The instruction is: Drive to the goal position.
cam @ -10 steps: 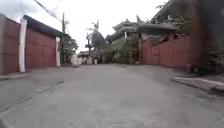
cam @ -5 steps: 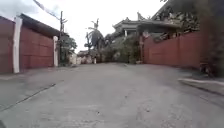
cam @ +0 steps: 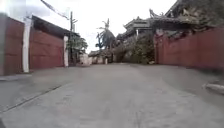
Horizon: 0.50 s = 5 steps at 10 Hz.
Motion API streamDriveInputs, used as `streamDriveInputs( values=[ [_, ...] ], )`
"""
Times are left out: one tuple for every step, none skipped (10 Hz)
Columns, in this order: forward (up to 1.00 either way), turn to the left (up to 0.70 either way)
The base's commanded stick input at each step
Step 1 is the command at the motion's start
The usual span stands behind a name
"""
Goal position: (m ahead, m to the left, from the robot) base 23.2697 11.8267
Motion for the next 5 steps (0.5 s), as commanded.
streamDriveInputs(
  values=[
    [1.0, 0.19],
    [1.0, 0.19],
    [1.0, 0.19],
    [1.0, 0.19],
    [1.0, 0.19]
  ],
)
